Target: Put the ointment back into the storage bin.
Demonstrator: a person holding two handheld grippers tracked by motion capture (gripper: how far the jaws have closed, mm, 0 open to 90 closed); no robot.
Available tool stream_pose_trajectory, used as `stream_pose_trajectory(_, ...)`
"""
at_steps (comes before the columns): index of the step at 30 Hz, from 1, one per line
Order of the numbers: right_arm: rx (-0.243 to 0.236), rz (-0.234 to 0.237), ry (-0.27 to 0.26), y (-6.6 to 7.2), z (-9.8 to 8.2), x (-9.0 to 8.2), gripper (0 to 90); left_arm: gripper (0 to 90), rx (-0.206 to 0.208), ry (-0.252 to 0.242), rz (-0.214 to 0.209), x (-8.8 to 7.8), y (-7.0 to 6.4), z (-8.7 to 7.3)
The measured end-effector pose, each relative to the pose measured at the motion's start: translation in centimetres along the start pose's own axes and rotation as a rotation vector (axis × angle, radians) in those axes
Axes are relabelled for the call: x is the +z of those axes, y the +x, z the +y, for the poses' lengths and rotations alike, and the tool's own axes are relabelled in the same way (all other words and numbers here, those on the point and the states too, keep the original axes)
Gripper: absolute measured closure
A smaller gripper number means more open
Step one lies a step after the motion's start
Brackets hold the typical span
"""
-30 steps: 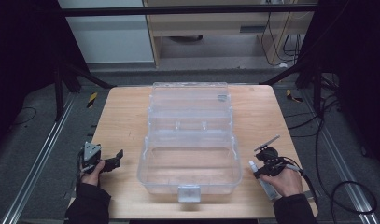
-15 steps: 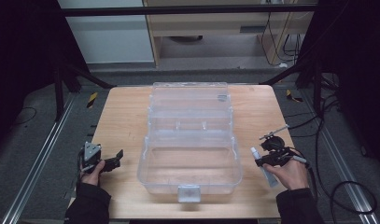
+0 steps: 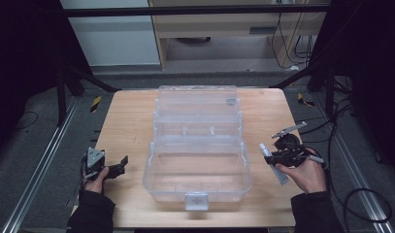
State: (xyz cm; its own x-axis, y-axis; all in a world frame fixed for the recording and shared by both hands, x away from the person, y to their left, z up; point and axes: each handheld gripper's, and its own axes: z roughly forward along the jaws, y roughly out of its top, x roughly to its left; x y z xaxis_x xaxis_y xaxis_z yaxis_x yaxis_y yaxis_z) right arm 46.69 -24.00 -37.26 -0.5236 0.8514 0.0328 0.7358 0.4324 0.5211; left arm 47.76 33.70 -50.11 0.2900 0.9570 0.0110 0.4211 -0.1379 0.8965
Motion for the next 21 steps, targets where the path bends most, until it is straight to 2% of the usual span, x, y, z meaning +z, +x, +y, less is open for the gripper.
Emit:
stream_pose_trajectory(11,-0.113,0.025,-0.084,0.9,2.1,-2.5,69.7,1.6,0.0,0.001,-0.001,0.0,0.0,0.0)
stream_pose_trajectory(21,-0.231,0.079,-0.074,2.1,4.0,-3.2,69.7,1.6,-0.001,0.0,-0.001,0.0,0.0,0.0)
